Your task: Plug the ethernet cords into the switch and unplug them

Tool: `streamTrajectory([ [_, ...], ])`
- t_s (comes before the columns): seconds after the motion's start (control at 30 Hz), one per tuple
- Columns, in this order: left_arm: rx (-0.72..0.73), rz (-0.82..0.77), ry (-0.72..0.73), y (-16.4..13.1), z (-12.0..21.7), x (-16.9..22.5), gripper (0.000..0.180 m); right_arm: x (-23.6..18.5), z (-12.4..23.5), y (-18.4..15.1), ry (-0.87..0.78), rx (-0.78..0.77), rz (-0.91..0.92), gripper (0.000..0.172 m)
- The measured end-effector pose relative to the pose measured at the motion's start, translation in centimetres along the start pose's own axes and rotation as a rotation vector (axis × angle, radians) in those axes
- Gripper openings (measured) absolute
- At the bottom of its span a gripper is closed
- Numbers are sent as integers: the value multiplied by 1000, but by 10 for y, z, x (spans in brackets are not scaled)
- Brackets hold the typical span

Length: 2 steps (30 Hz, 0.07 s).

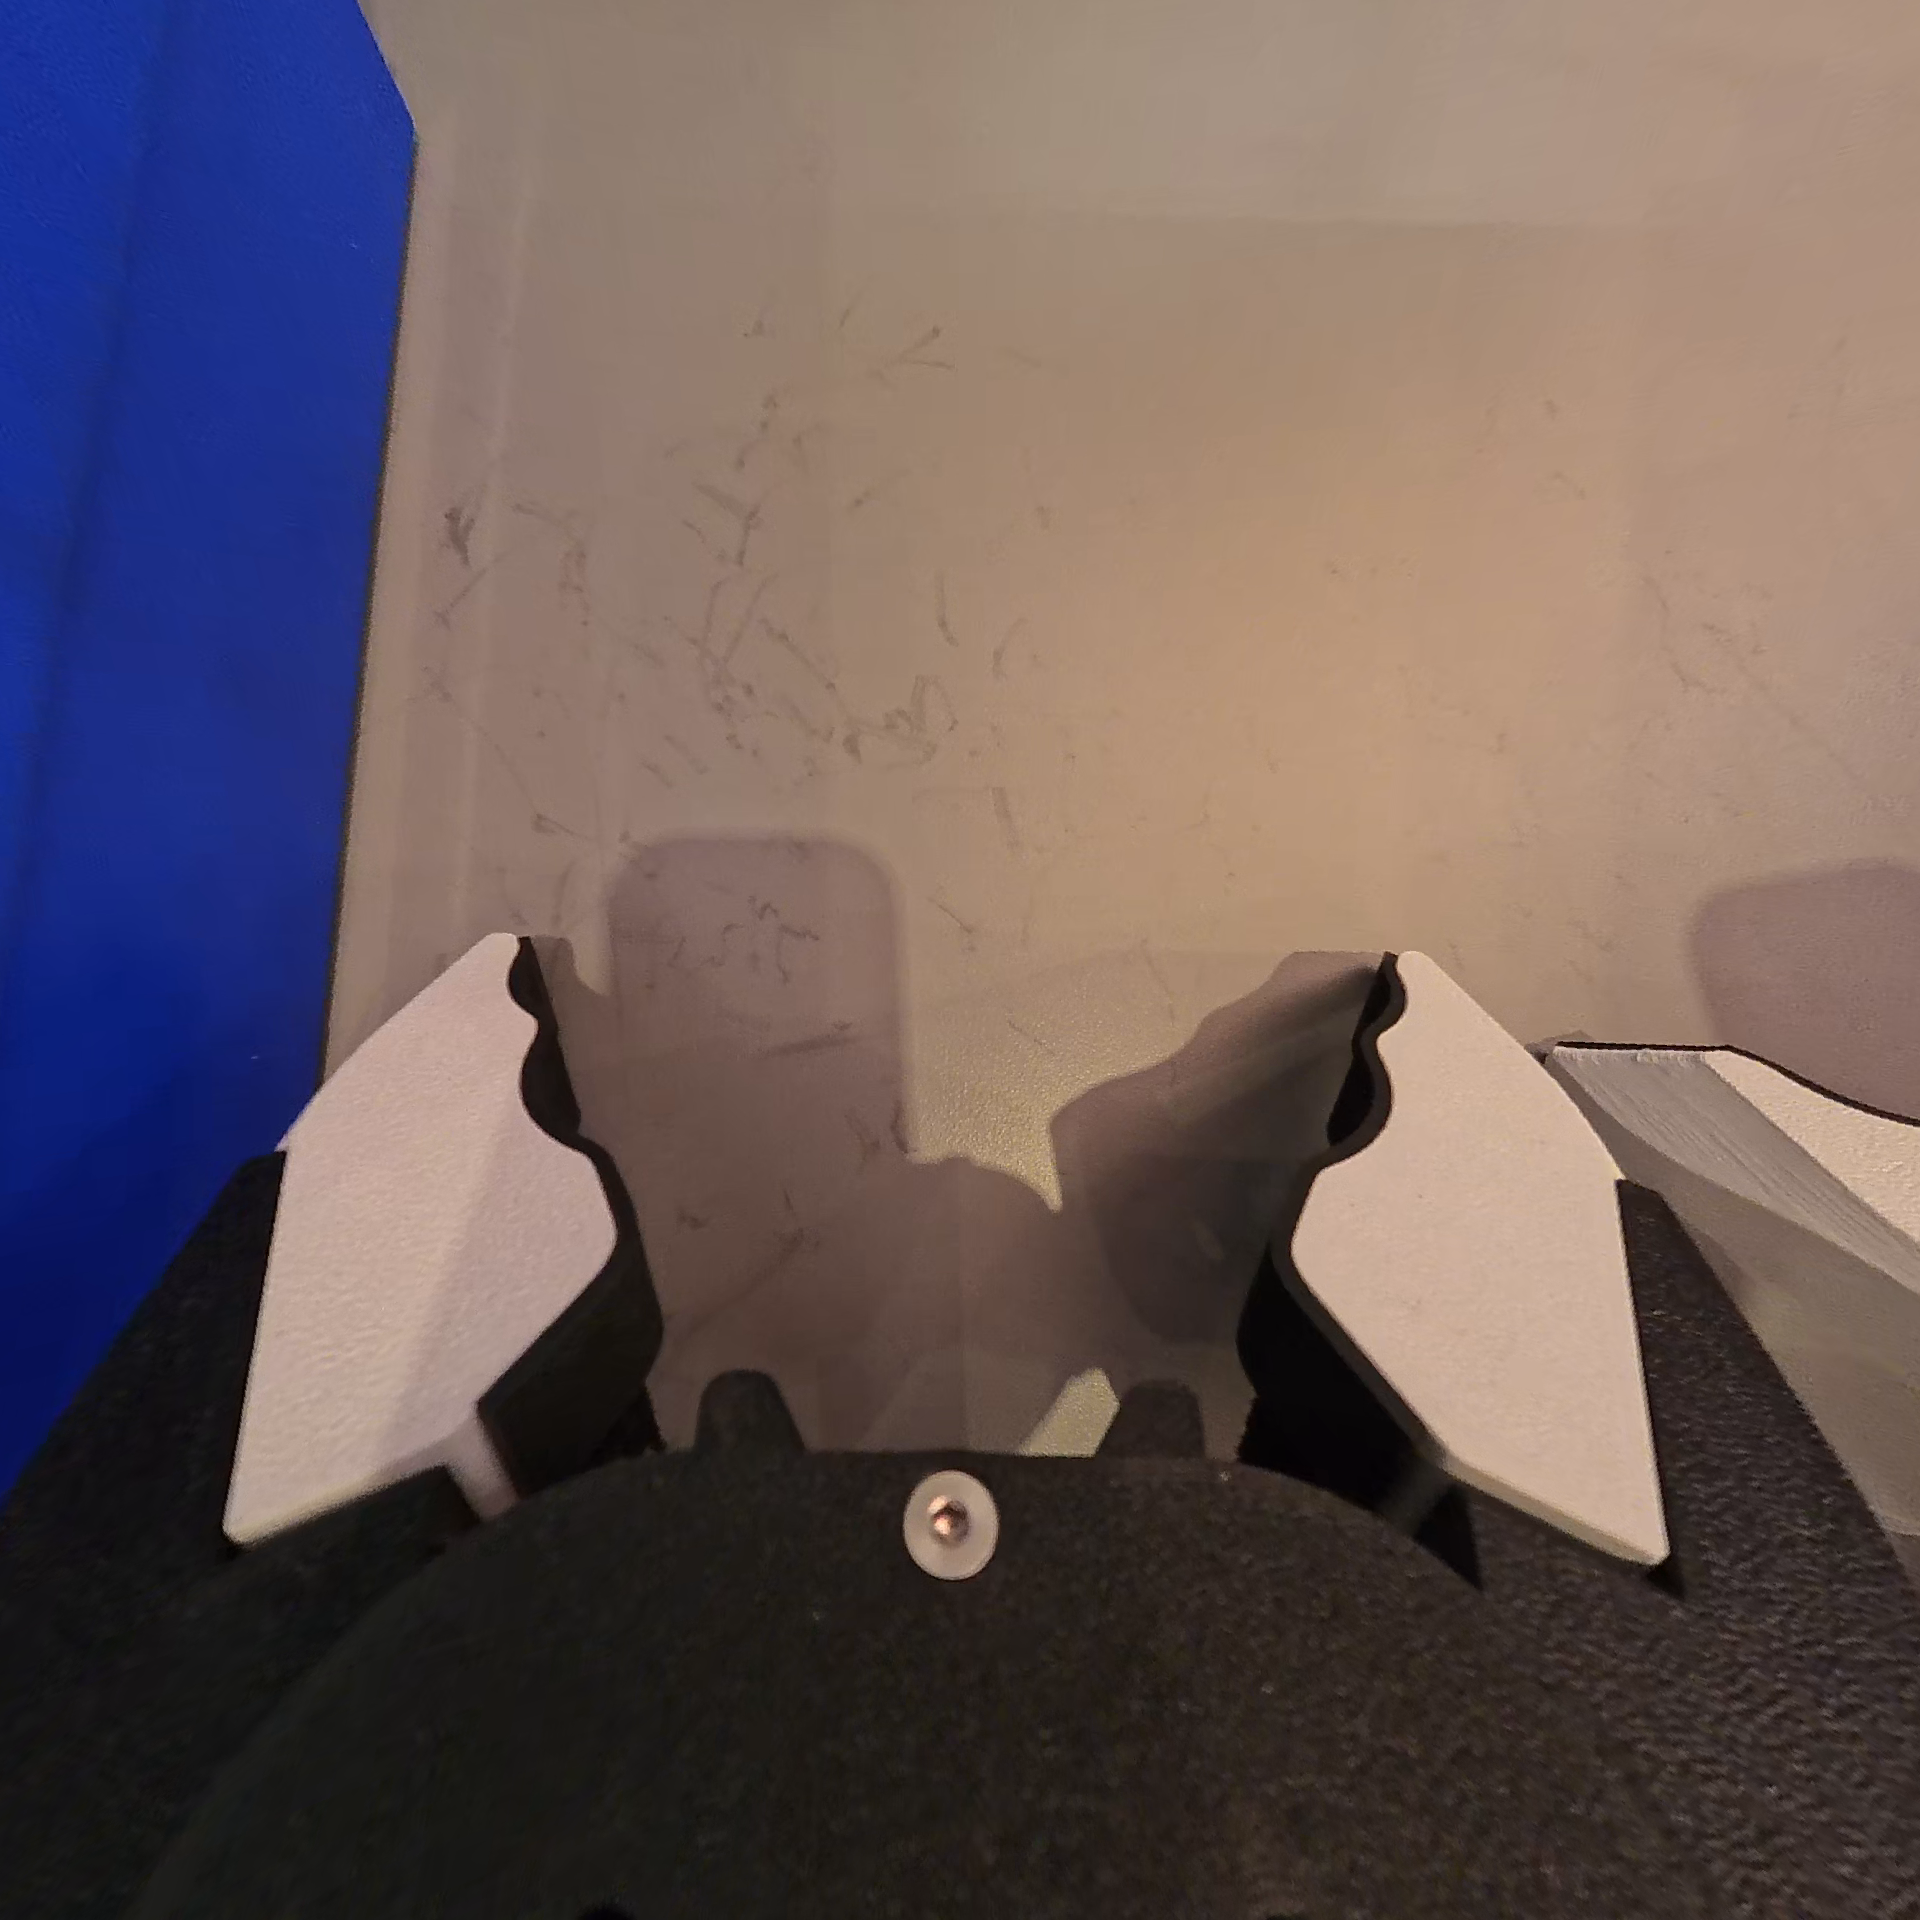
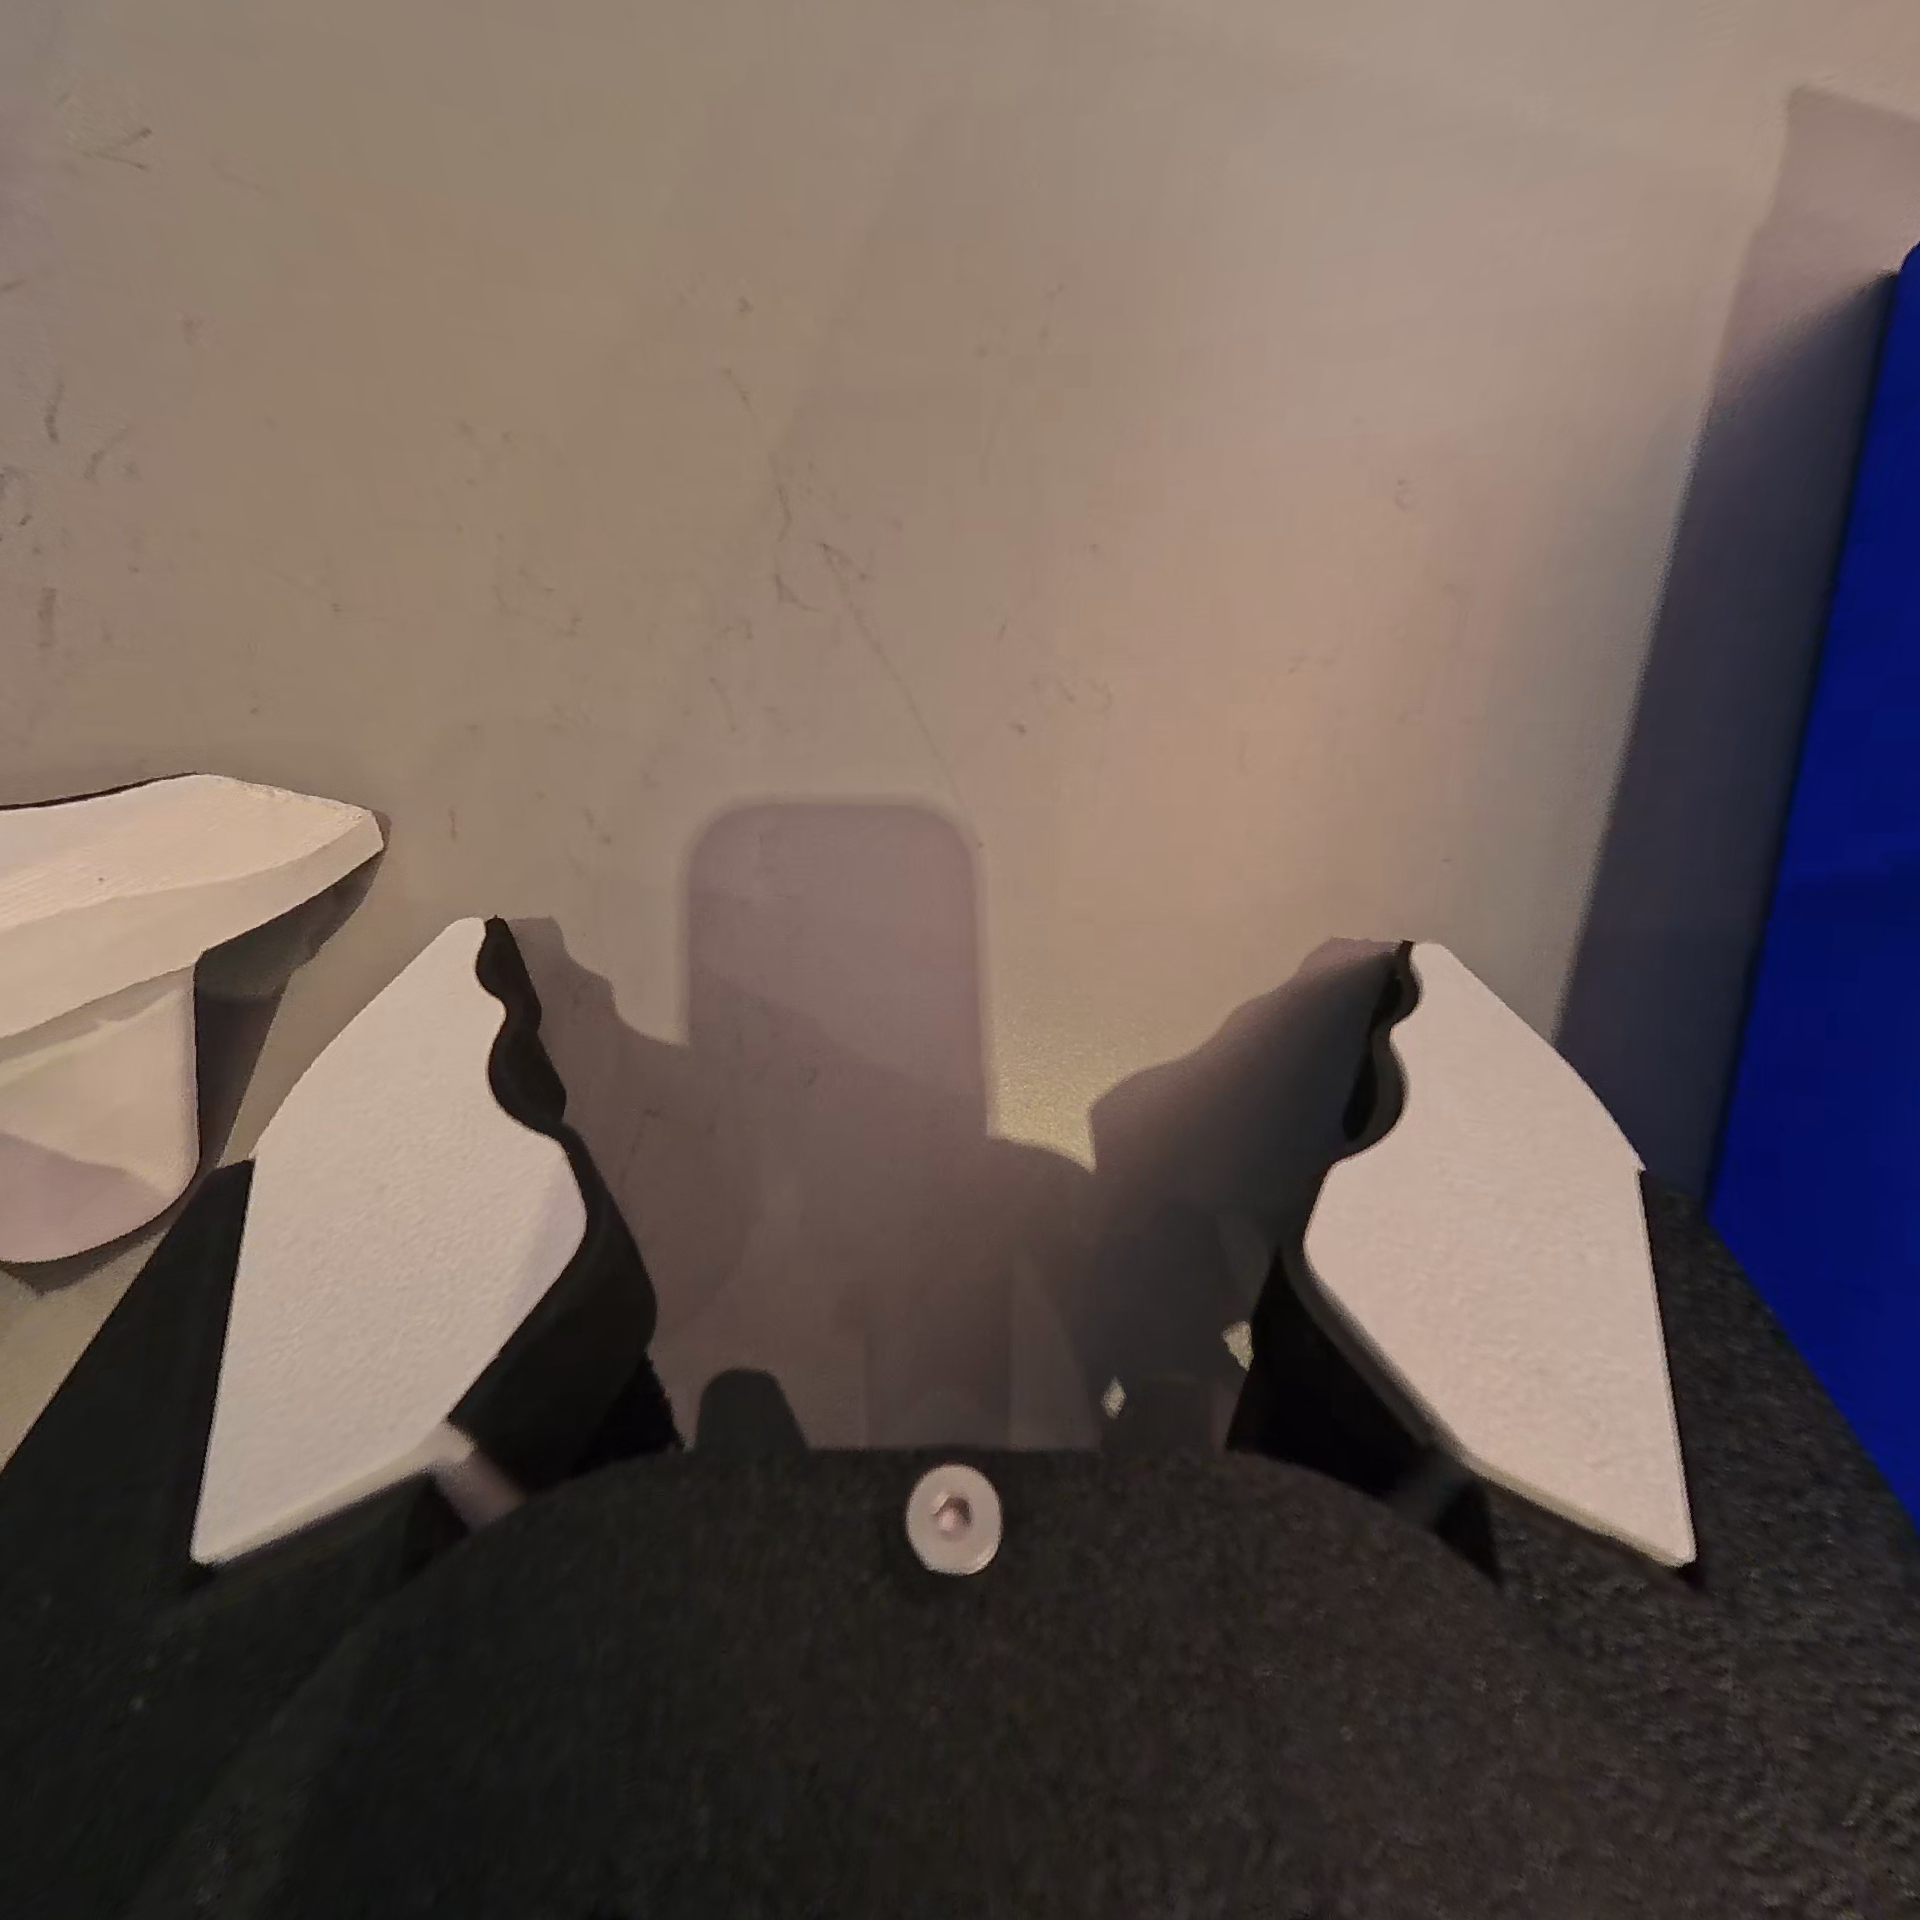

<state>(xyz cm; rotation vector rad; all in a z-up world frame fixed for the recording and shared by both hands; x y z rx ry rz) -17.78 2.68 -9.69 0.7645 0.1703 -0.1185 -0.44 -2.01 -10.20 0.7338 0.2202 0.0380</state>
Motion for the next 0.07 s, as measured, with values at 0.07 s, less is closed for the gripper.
streamTrajectory([
  [0.07,0,0,0,0,0,0,141,0,0,0,0,0,0,145],
])
Point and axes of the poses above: each gripper's, where its closed fingertips meet, z back along the fingers, y out of its top, x = y × z across the jaws, the point moved 9 cm from there along z, back along the fingers, and after that the axes turned 15 degrees about y, right-handed, at the moved point
